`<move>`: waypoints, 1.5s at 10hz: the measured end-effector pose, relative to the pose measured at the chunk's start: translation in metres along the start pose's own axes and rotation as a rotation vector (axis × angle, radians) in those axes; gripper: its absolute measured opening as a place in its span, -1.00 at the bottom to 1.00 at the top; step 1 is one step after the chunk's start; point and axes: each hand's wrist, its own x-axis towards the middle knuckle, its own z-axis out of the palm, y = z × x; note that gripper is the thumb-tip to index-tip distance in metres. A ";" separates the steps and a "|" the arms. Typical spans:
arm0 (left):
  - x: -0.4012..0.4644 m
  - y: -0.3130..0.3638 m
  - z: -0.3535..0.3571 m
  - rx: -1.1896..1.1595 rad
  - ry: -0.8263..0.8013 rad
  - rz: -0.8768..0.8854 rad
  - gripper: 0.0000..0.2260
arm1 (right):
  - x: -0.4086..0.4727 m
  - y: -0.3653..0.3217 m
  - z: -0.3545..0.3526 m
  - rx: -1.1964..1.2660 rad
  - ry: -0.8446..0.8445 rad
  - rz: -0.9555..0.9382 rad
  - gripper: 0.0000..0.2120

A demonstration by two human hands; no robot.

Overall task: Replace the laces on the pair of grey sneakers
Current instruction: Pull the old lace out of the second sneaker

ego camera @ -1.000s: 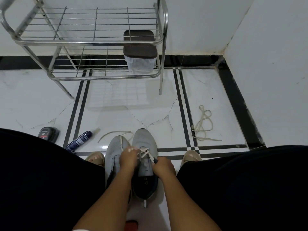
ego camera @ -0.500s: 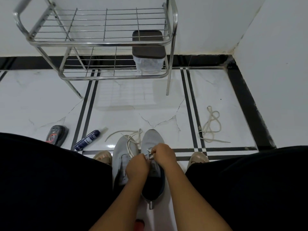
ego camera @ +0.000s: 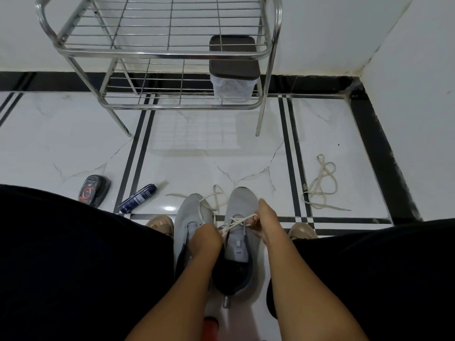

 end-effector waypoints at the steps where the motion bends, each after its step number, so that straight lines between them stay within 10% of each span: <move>1: -0.002 0.006 0.004 0.008 -0.028 0.085 -0.75 | 0.011 0.003 0.007 -0.811 -0.015 -0.198 -0.68; 3: -0.003 0.006 0.001 0.026 -0.069 0.098 -0.77 | 0.006 0.032 0.026 -1.486 -0.037 -0.383 -0.78; 4: -0.004 0.005 0.000 0.024 -0.081 0.106 -0.76 | 0.000 0.015 0.018 -0.803 -0.085 -0.178 -0.85; 5: -0.004 0.005 -0.001 0.023 -0.079 0.134 -0.77 | -0.002 -0.028 -0.008 0.654 0.032 0.066 -0.80; 6: -0.006 0.007 -0.001 0.001 -0.096 0.170 -0.78 | 0.006 -0.039 -0.020 0.608 0.130 -0.006 -0.78; 7: -0.006 0.009 0.000 -0.004 -0.104 0.179 -0.78 | 0.007 -0.004 0.006 -0.661 0.089 -0.323 -0.84; 8: -0.007 0.008 -0.001 -0.009 -0.121 0.163 -0.79 | 0.001 0.038 0.025 -1.291 -0.070 -0.413 -0.87; 9: -0.008 0.007 -0.001 -0.015 -0.124 0.155 -0.80 | -0.002 0.049 0.021 -1.275 -0.031 -0.412 -0.83; 11: -0.007 0.007 -0.003 -0.010 -0.127 0.152 -0.79 | 0.007 -0.010 -0.011 0.000 0.082 0.012 -0.78; 12: -0.007 0.005 -0.002 -0.023 -0.128 0.143 -0.80 | -0.001 -0.004 0.001 -0.018 0.080 -0.119 -0.76; 13: -0.006 0.004 -0.002 -0.042 -0.136 0.137 -0.79 | -0.008 0.022 0.018 -1.052 -0.013 -0.435 -0.87; 14: -0.006 0.004 -0.003 -0.023 -0.136 0.150 -0.77 | -0.008 0.037 0.019 -1.398 -0.014 -0.457 -0.77; 15: -0.007 0.003 -0.003 0.011 -0.125 0.160 -0.79 | -0.010 0.033 0.016 -1.217 0.034 -0.389 -0.80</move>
